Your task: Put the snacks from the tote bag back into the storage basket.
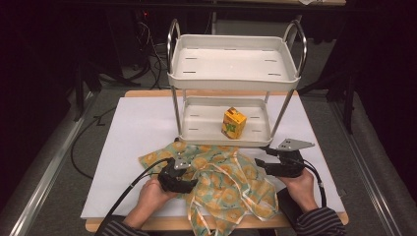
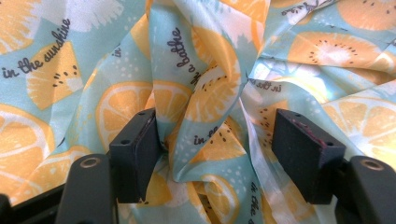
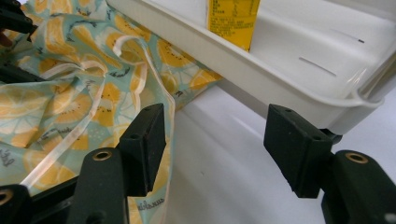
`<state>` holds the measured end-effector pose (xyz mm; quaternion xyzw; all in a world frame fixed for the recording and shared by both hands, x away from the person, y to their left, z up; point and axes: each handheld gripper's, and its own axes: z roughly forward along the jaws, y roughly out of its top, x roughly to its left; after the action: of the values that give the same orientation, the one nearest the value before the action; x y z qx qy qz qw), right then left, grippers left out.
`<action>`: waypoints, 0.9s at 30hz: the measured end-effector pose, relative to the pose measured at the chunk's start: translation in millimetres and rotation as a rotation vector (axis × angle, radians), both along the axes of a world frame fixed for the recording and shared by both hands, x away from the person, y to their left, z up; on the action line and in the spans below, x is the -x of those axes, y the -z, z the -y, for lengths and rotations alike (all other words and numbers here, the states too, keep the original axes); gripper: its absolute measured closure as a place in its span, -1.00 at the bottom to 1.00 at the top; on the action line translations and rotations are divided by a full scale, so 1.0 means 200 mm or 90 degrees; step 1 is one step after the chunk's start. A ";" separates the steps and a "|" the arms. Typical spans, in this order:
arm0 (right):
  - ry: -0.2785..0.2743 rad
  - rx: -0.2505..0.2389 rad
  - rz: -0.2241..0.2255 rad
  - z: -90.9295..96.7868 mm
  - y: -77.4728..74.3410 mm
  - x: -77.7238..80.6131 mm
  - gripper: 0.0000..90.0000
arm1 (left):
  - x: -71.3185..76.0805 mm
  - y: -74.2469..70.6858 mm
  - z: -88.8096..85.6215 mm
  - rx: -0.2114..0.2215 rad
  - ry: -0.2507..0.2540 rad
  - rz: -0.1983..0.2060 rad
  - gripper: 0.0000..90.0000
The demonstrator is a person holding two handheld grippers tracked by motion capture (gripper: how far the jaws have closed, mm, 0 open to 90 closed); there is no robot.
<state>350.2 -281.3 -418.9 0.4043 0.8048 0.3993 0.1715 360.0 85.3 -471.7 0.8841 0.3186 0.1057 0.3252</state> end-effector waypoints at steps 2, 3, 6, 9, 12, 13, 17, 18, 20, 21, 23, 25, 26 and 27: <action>-0.001 0.008 -0.004 0.00 0.02 -0.01 -0.13 | 0.00 0.00 0.00 0.000 -0.001 0.000 -0.26; 0.001 0.015 -0.007 -0.01 0.03 -0.01 -0.13 | 0.00 0.00 0.00 0.000 -0.001 -0.001 -0.26; 0.000 0.033 -0.017 -0.01 0.05 -0.02 -0.14 | 0.00 0.00 0.00 -0.001 -0.001 -0.002 -0.26; 0.000 0.078 -0.005 -0.02 0.07 -0.03 -0.14 | -0.01 -0.01 0.00 -0.003 -0.002 -0.007 -0.26; 0.009 0.085 -0.023 -0.01 0.10 -0.04 -0.14 | -0.02 -0.01 0.00 0.003 -0.004 -0.013 -0.26; 0.010 0.081 -0.028 0.00 0.11 -0.04 -0.15 | -0.02 -0.01 -0.01 0.001 -0.006 -0.015 -0.26; 0.012 0.083 -0.050 0.00 0.12 -0.06 -0.19 | -0.02 -0.02 -0.01 0.002 -0.009 -0.018 -0.26; 0.013 0.083 -0.052 0.00 0.12 -0.06 -0.19 | -0.02 -0.03 -0.01 0.005 -0.011 -0.018 -0.26; 0.012 0.083 -0.055 0.00 0.12 -0.06 -0.21 | -0.02 -0.04 -0.02 0.018 -0.010 -0.019 -0.26; 0.011 0.083 -0.064 0.00 0.12 -0.06 -0.23 | -0.02 -0.04 -0.02 0.021 -0.009 -0.020 -0.26; 0.012 0.084 -0.091 -0.01 0.13 -0.08 -0.25 | -0.02 -0.05 -0.03 0.027 -0.009 -0.019 -0.27; 0.014 0.093 -0.117 -0.01 0.14 -0.10 -0.26 | -0.02 -0.06 -0.03 0.031 -0.007 -0.014 -0.27; 0.014 0.097 -0.124 -0.02 0.15 -0.11 -0.25 | -0.02 -0.07 -0.03 0.032 -0.008 -0.010 -0.27; 0.014 0.103 -0.127 -0.02 0.15 -0.11 -0.26 | -0.02 -0.07 -0.04 0.035 -0.010 -0.011 -0.27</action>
<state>373.1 -277.6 -448.8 0.4354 0.8432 0.2887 0.1269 363.5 92.7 -457.3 0.8731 0.3308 0.0919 0.3461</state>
